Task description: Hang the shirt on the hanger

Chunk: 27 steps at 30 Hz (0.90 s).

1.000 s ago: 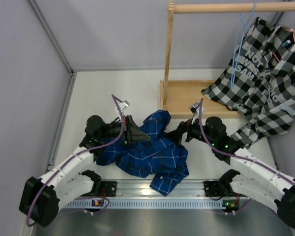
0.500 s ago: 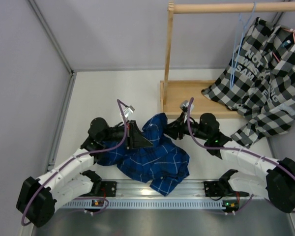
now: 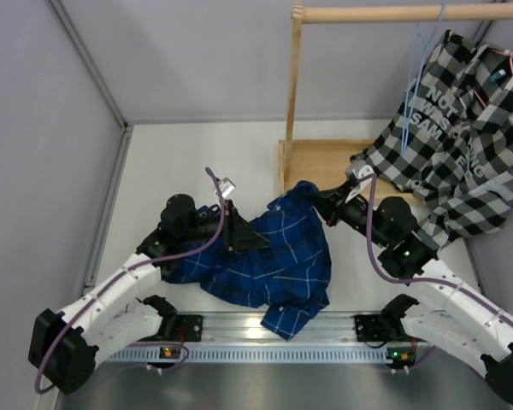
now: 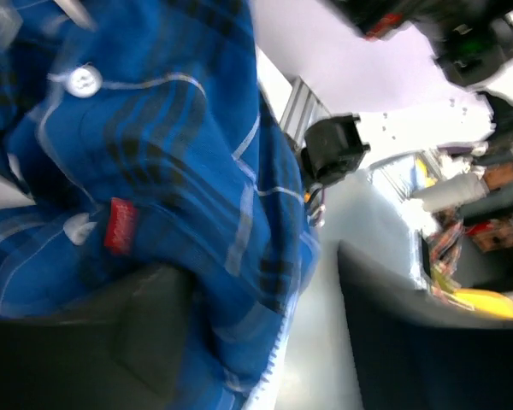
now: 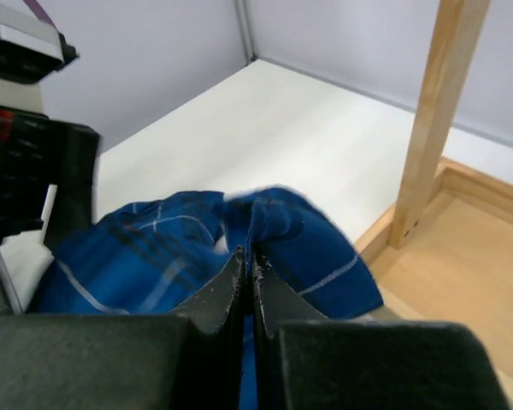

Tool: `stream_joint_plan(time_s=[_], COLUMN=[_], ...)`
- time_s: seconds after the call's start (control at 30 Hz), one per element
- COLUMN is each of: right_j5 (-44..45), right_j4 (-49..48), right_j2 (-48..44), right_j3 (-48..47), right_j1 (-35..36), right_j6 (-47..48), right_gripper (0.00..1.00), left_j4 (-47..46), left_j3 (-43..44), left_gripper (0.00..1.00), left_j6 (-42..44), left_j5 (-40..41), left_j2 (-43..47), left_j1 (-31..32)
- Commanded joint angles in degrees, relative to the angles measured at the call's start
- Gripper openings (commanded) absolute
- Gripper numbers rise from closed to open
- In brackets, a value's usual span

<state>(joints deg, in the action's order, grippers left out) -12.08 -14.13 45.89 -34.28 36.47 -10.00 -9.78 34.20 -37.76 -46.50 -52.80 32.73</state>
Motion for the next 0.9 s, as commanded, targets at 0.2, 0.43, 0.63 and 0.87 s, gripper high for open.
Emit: stream_joint_plan(time_s=[0.2,0.43,0.63,0.87], right_j5=[-0.65,-14.45,-10.89,13.18], right_j4=[13.77,25.03,10.62,16.91], right_j2=[-2.38,-5.45,-10.82,-24.05], right_j3=[-14.05,-12.85,10.97,21.45], right_j1=[-0.35,4.38,20.72,36.3], right_j6=[7.71,4.83,-15.82,-31.46], right_gripper=[0.0,0.0,0.0,0.36], left_j4=[4.04,14.87,15.93,14.61], left_j3=[2.44,8.68,13.35,8.61], left_gripper=[0.98,0.98,0.98,0.98], left_j6=[3.56,4.8,2.08,1.19], left_j5=[12.8,36.1,35.61,32.97], left_j2=[0.06,3.49,-4.15,-3.02], left_j1=[0.93,0.84,0.84,0.93])
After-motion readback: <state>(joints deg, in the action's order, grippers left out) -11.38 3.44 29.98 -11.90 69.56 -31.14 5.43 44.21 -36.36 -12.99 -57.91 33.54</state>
